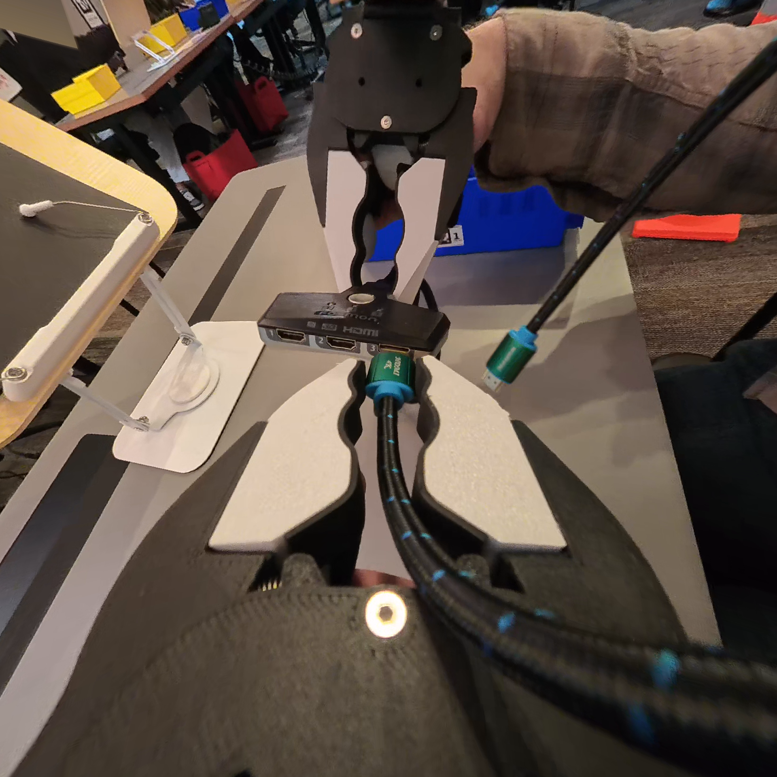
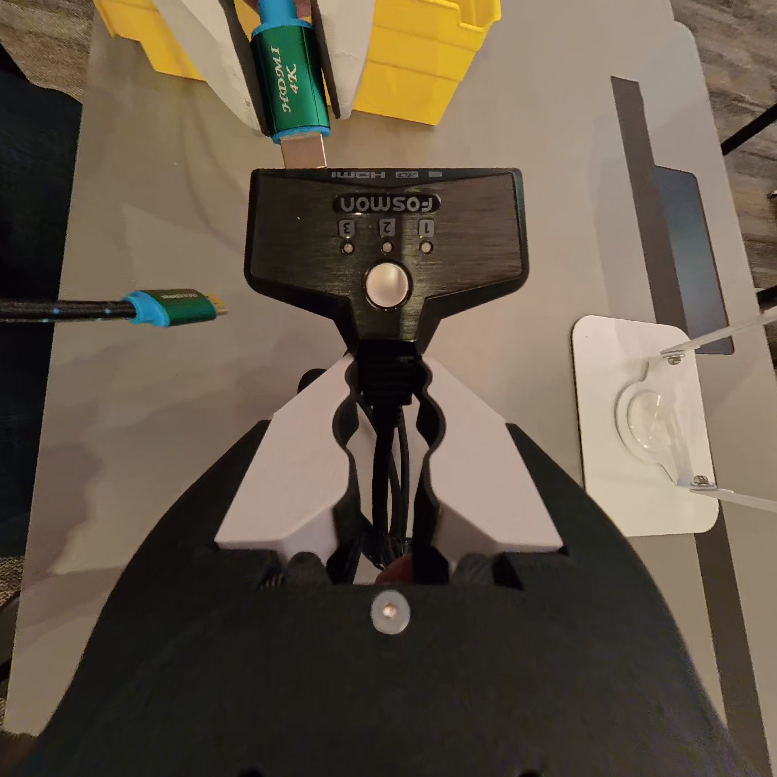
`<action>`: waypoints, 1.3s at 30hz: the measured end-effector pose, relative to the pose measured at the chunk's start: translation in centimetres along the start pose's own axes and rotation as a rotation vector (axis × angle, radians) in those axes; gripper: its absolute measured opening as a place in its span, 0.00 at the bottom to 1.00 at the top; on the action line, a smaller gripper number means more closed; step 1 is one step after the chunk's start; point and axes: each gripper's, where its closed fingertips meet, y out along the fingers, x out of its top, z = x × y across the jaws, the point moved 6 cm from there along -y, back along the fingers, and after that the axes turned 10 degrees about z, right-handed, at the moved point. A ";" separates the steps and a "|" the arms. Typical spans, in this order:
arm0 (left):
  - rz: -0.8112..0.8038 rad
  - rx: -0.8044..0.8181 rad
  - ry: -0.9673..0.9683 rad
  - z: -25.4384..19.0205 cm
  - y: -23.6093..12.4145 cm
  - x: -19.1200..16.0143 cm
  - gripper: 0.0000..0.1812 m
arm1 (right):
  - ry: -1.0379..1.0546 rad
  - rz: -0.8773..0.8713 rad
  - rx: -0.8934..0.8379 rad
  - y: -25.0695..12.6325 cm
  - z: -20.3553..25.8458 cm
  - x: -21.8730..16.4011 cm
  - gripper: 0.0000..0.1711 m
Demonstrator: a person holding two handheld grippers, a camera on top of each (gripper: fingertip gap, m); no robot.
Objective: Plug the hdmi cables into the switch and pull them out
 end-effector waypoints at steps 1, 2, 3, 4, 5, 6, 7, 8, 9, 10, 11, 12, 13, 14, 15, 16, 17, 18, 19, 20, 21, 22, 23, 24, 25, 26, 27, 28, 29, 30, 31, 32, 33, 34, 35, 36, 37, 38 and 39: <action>-0.003 -0.002 -0.005 0.0 0.0 0.0 0.12 | -0.002 0.002 -0.008 -0.1 0.0 0.0 0.12; -0.006 -0.004 -0.009 0.0 0.0 0.0 0.12 | -0.003 0.000 -0.014 -0.1 -0.1 0.0 0.12; -0.009 -0.005 -0.012 0.0 0.0 0.0 0.12 | -0.005 -0.001 -0.020 -0.2 -0.1 0.0 0.12; -0.013 -0.010 -0.016 0.0 0.0 0.0 0.12 | -0.008 -0.003 -0.023 -0.2 -0.1 0.1 0.12; -0.016 -0.017 -0.018 0.0 0.0 0.1 0.12 | -0.010 -0.005 -0.023 -0.3 -0.1 0.1 0.12; -0.017 -0.021 -0.017 -0.1 0.0 0.1 0.12 | -0.012 -0.005 -0.022 -0.3 0.0 0.1 0.12; -0.013 -0.027 -0.014 -0.2 0.0 0.1 0.12 | -0.016 -0.004 -0.020 -0.3 0.0 0.1 0.12; -0.009 -0.035 -0.009 -0.3 0.0 0.1 0.12 | -0.020 -0.003 -0.015 -0.3 0.1 0.1 0.12; -0.007 -0.037 -0.003 -0.3 0.0 0.1 0.12 | -0.022 -0.003 -0.010 -0.3 0.2 0.0 0.12; -0.004 -0.040 0.002 -0.4 0.0 0.1 0.12 | -0.025 -0.004 -0.006 -0.4 0.3 0.0 0.12; -0.001 -0.042 0.007 -0.5 0.0 0.1 0.12 | -0.027 -0.007 -0.004 -0.4 0.3 0.0 0.12; -0.002 -0.042 0.010 -0.5 -0.1 0.1 0.12 | -0.026 -0.011 0.002 -0.4 0.3 0.0 0.12; -0.006 -0.043 0.010 -0.5 -0.1 0.2 0.12 | -0.026 -0.016 0.006 -0.4 0.4 0.0 0.12; -0.006 -0.044 0.010 -0.5 -0.2 0.2 0.12 | -0.025 -0.021 0.009 -0.5 0.4 0.0 0.12; -0.005 -0.047 0.013 -0.5 -0.2 0.2 0.12 | -0.025 -0.024 0.013 -0.5 0.4 0.0 0.12; -0.006 -0.045 0.015 -0.5 -0.2 0.2 0.12 | -0.025 -0.026 0.015 -0.4 0.4 0.0 0.12; -0.006 -0.043 0.015 -0.6 -0.2 0.3 0.12 | -0.024 -0.028 0.016 -0.4 0.4 0.0 0.12; -0.006 -0.042 0.015 -0.6 -0.2 0.3 0.12 | -0.021 -0.030 0.018 -0.4 0.4 0.0 0.12; -0.007 -0.037 0.013 -0.5 -0.2 0.3 0.12 | -0.018 -0.033 0.016 -0.4 0.4 -0.1 0.12; -0.010 -0.032 0.010 -0.5 -0.2 0.4 0.12 | -0.015 -0.035 0.012 -0.5 0.3 -0.1 0.12; -0.015 -0.029 0.004 -0.4 -0.2 0.4 0.12 | -0.013 -0.037 0.009 -0.5 0.3 0.0 0.12; -0.021 -0.027 -0.003 -0.3 -0.3 0.4 0.12 | -0.011 -0.039 0.004 -0.6 0.2 0.0 0.12; -0.028 -0.024 -0.010 -0.3 -0.3 0.5 0.12 | -0.008 -0.041 0.000 -0.6 0.1 0.0 0.12; -0.035 -0.022 -0.017 -0.2 -0.3 0.5 0.12 | -0.006 -0.044 -0.004 -0.7 0.1 0.0 0.12; -0.040 -0.023 -0.023 -0.2 -0.3 0.6 0.12 | -0.004 -0.046 -0.008 -0.8 0.0 0.1 0.12; -0.047 -0.021 -0.028 -0.1 -0.3 0.6 0.12 | -0.002 -0.049 -0.010 -0.8 0.0 0.1 0.12; -0.050 -0.024 -0.031 -0.1 -0.4 0.7 0.12 | -0.002 -0.051 -0.012 -0.9 0.0 0.1 0.12; -0.050 -0.027 -0.031 -0.2 -0.4 0.7 0.12 | -0.004 -0.051 -0.011 -0.9 0.0 0.1 0.12; -0.048 -0.027 -0.028 -0.2 -0.4 0.7 0.12 | -0.004 -0.050 -0.011 -0.9 0.0 0.1 0.12; -0.045 -0.024 -0.024 -0.2 -0.4 0.7 0.12 | -0.004 -0.049 -0.012 -0.9 0.0 0.1 0.12; -0.041 -0.024 -0.021 -0.3 -0.4 0.7 0.12 | -0.005 -0.051 -0.011 -0.9 0.0 0.1 0.12; -0.037 -0.024 -0.017 -0.3 -0.4 0.8 0.12 | -0.004 -0.056 -0.008 -0.9 0.0 0.1 0.12; -0.035 -0.020 -0.012 -0.3 -0.5 0.8 0.12 | -0.003 -0.065 -0.005 -0.9 0.1 0.2 0.12; -0.035 -0.024 -0.012 -0.3 -0.6 0.9 0.12 | -0.004 -0.077 0.000 -1.0 0.1 0.2 0.12; -0.042 -0.034 -0.019 -0.3 -0.7 1.0 0.12 | -0.007 -0.091 0.005 -1.1 0.2 0.3 0.12; -0.048 -0.046 -0.028 -0.3 -0.9 1.1 0.12 | -0.009 -0.103 0.011 -1.1 0.2 0.4 0.12; -0.048 -0.052 -0.032 -0.3 -0.9 1.1 0.12 | -0.012 -0.112 0.014 -1.2 0.2 0.4 0.12; -0.046 -0.059 -0.034 -0.3 -1.0 1.2 0.12 | -0.018 -0.119 0.016 -1.2 0.3 0.5 0.12; -0.047 -0.069 -0.038 -0.3 -1.1 1.3 0.12 | -0.022 -0.126 0.021 -1.2 0.4 0.5 0.12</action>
